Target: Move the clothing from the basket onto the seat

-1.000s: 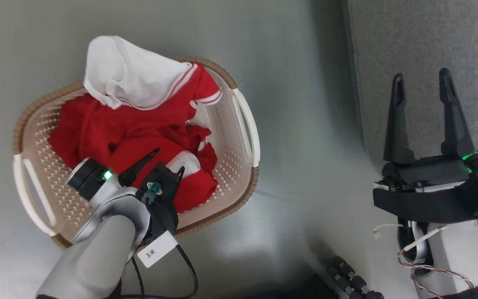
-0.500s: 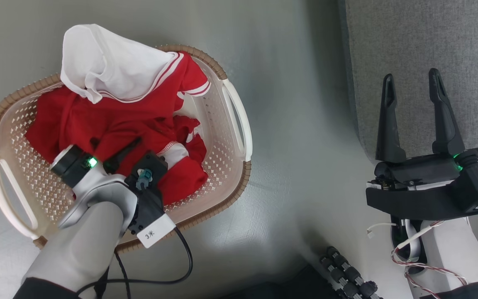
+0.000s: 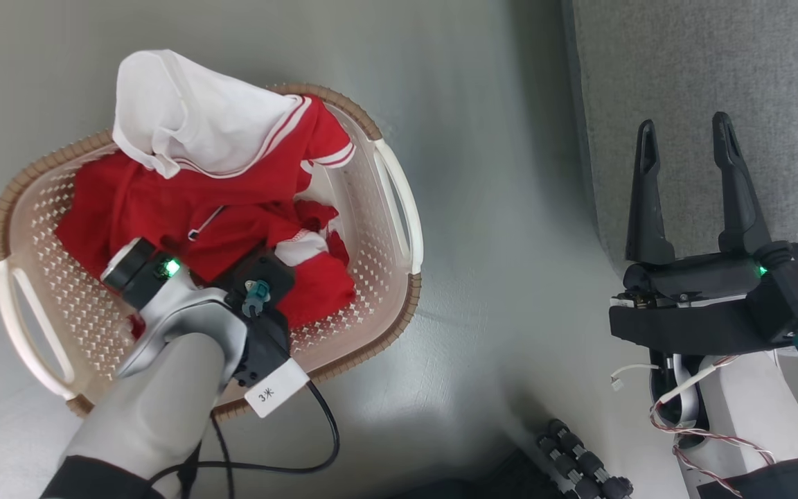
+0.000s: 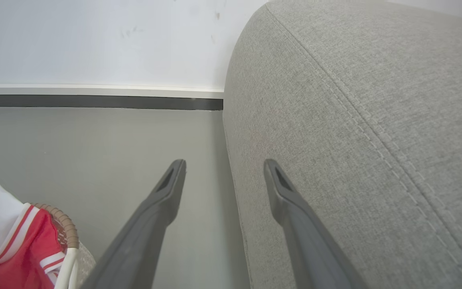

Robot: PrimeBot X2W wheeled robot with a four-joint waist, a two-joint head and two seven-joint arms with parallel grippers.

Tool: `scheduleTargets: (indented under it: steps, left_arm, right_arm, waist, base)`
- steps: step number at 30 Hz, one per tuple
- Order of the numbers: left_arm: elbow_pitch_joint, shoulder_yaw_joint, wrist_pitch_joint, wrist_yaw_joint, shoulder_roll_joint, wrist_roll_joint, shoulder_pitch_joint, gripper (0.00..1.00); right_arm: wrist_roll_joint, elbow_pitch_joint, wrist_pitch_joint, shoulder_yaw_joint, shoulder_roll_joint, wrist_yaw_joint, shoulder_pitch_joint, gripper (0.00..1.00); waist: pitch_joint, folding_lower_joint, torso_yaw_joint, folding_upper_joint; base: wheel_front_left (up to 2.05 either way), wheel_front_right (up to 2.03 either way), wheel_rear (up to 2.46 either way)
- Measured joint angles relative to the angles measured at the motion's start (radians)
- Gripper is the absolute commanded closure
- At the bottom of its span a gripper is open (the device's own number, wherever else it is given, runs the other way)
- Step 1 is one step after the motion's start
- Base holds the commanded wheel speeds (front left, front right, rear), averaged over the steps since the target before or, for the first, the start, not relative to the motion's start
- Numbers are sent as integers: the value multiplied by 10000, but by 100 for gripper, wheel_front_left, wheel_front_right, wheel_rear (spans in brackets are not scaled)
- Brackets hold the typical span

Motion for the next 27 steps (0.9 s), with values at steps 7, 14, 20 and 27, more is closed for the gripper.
scheduleTargets:
  steps: [7, 14, 20, 27]
  left_arm:
    - [8, 167, -750, 13, -464, -430, -2, 100]
    - [-203, 194, -1099, -165, -675, -775, 19, 100]
    - [-650, 320, -1181, -309, -815, -1312, 46, 100]
    - [-1411, 466, -1183, -426, -874, -1935, 89, 100]
  right_arm:
    - [0, 493, 0, -19, 38, 46, -106, 0]
    - [2, 1175, 0, -29, 58, 184, -187, 0]
    - [6, 1659, 0, -115, 54, 330, -214, 0]
    - [31, 2255, 0, -268, -29, 453, -214, 0]
  waist:
    - [-488, 0, 128, -1]
    - [-1358, 0, 355, 0]
    - [-2156, -1, 569, 0]
    - [-3146, -1, 859, 0]
  base:
    - [0, 0, 0]
    - [0, 0, 0]
    - [0, 0, 0]
    - [0, 0, 0]
